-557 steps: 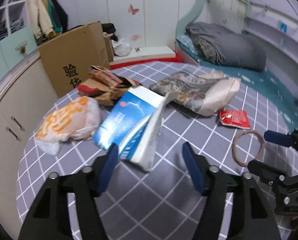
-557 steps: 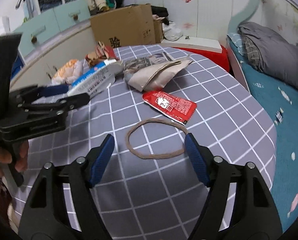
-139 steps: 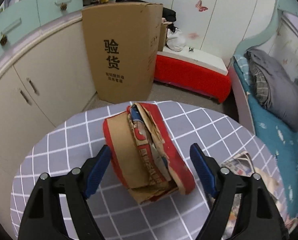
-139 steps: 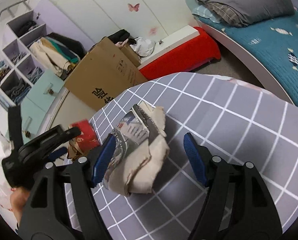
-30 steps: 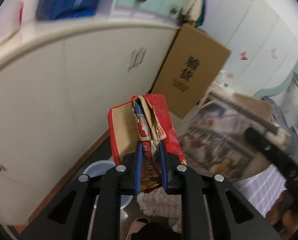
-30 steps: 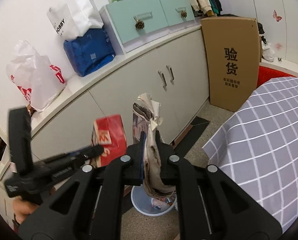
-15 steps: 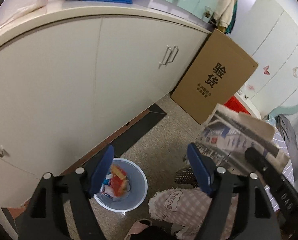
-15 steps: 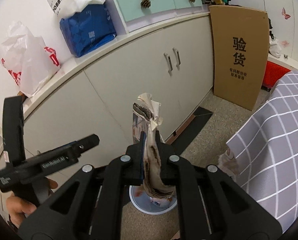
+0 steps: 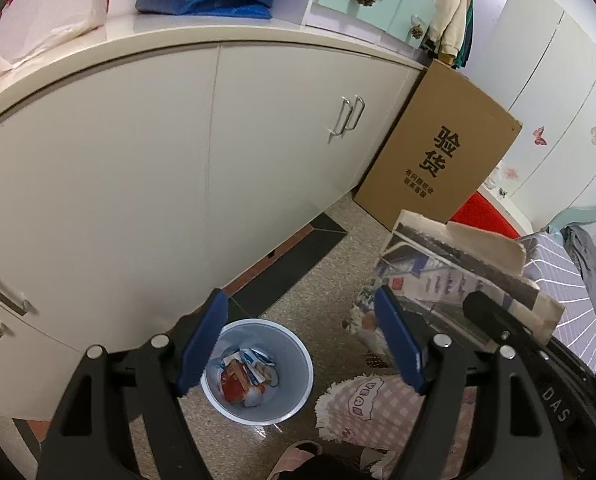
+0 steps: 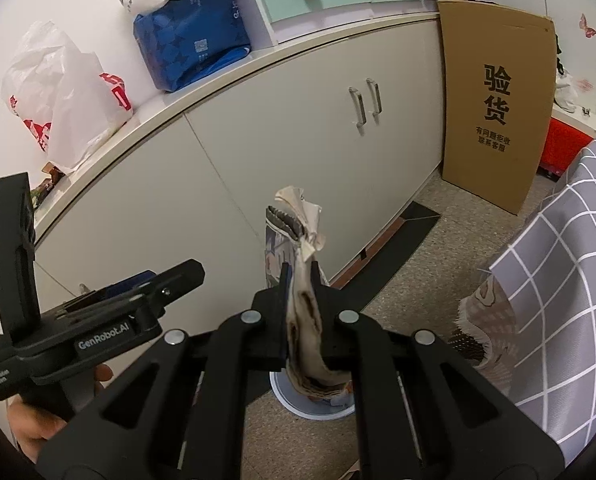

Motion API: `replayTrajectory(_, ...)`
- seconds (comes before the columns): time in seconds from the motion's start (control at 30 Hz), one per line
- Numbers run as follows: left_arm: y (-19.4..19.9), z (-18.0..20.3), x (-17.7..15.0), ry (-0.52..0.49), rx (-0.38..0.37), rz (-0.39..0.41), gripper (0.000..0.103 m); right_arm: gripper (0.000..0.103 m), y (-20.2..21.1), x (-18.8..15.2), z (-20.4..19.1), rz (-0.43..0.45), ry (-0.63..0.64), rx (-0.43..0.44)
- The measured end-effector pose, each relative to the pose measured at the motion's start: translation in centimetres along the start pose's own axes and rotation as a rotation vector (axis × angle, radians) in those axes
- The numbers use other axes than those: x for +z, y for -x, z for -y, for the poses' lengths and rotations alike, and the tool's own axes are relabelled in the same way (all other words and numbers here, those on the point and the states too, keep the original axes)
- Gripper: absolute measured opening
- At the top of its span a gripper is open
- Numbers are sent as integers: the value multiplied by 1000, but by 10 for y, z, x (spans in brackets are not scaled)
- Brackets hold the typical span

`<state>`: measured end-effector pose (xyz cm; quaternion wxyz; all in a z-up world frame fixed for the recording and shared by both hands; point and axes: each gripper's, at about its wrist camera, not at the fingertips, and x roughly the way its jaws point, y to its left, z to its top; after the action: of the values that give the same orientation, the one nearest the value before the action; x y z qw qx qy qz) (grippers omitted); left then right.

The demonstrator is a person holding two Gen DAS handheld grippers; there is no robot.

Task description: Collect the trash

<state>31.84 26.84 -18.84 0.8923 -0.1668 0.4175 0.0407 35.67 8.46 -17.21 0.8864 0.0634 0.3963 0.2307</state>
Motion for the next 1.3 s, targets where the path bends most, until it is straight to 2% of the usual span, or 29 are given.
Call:
replayTrajectory(0.1, 5, -10, 0, 8, 30, 9, 74, 9, -5, 0, -4, -1, -3, 16)
replayTrajectory(0.2, 13, -23, -2, 28, 72, 34, 74, 16, -12, -2, -8, 8, 0, 37)
replayTrajectory(0.23, 14, -26, -2, 36, 84, 33, 74, 35, -17, -3, -8, 0, -4, 11)
replayTrajectory(0.27, 13, -30, -3, 44, 94, 28, 74, 64, -22, -4, -5, -8, -24, -4)
replayTrajectory(0.3, 13, -34, -4, 54, 105, 20, 74, 68, -25, -5, -3, -14, -37, -2)
replayTrajectory(0.43, 17, -44, -12, 89, 116, -7, 74, 68, -26, -13, 0, -55, -21, 15)
replayTrajectory(0.63, 50, -15, -20, 81, 88, 13, 76, 69, 26, -7, 3, -42, 25, -8)
replayTrajectory(0.7, 69, 1, -24, 68, 103, 37, 80, 73, 53, -4, 6, -22, 53, -34)
replayTrajectory(0.8, 101, 30, -30, 53, 76, 76, 81, 81, 107, -2, 12, 25, 92, -85)
replayTrajectory(0.93, 153, 74, -43, 18, 73, 140, 86, 83, 176, -3, 20, 97, 130, -143)
replayTrajectory(1.03, 193, 105, -56, -5, 28, 186, 87, 86, 235, -9, 26, 161, 157, -182)
replayTrajectory(1.2, 250, 154, -84, -116, 15, 268, 89, 89, 317, -24, 28, 255, 211, -253)
replayTrajectory(1.3, 282, 180, -101, -174, -13, 306, 89, 92, 359, -35, 26, 313, 219, -265)
